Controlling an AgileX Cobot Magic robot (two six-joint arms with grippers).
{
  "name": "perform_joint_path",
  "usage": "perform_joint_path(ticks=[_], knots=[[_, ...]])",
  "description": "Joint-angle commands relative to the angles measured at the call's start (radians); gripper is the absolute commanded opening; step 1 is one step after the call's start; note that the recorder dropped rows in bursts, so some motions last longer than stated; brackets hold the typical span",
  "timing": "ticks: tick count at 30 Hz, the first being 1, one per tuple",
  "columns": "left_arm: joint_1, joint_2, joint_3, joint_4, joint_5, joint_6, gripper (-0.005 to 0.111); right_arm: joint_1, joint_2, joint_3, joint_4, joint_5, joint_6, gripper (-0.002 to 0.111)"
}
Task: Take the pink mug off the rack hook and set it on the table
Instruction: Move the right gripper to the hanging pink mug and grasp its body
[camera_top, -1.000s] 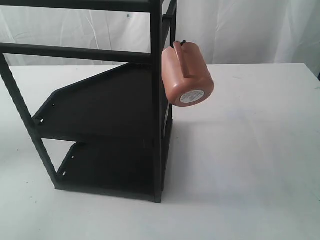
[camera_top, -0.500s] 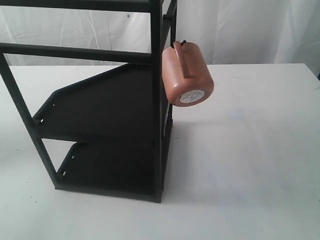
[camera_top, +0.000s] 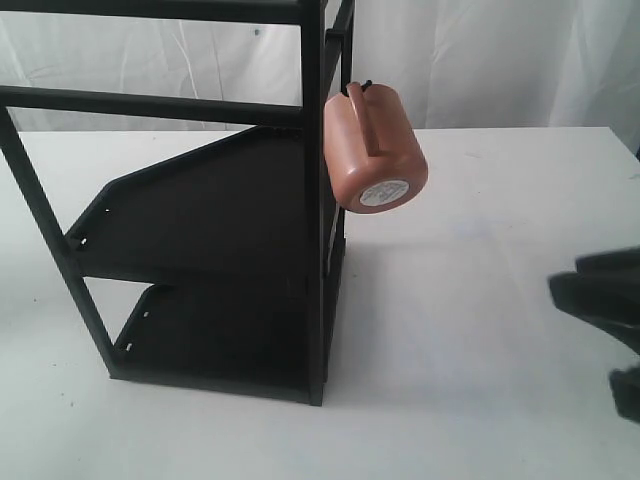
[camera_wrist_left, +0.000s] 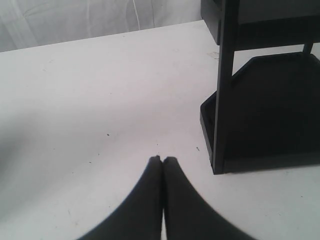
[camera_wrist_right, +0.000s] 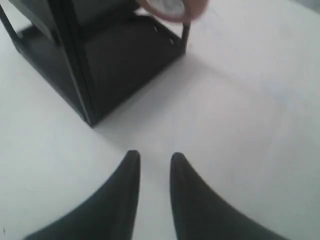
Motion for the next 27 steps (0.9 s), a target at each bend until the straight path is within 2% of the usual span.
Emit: perform_joint_path(ticks=[1,7,13,20,27], knots=[[0.005,-0.004,0.004,0.002,0.003,-0.005,0.000,0.002,0.091,-0.022,0.244,-0.218,-0.241,0.046],[0.005,-0.004,0.004,0.002,0.003,-0.005,0.000,0.002,0.241,-0.104,0.499,-0.255,-0.489,0.048],[0.005,-0.004,0.004,0.002,0.003,-0.005,0.000,0.022,0.393,-0.205,0.633,-0.233,-0.693,0.048],[0.005,-0.004,0.004,0.002,0.003,-0.005,0.000,0.053,0.528,-0.305,0.654,-0.191,-0.768,0.048],[0.005,-0.004,0.004,0.002,0.003,-0.005,0.000,0.053,0.595,-0.321,0.709,-0.207,-0.851,0.048]])
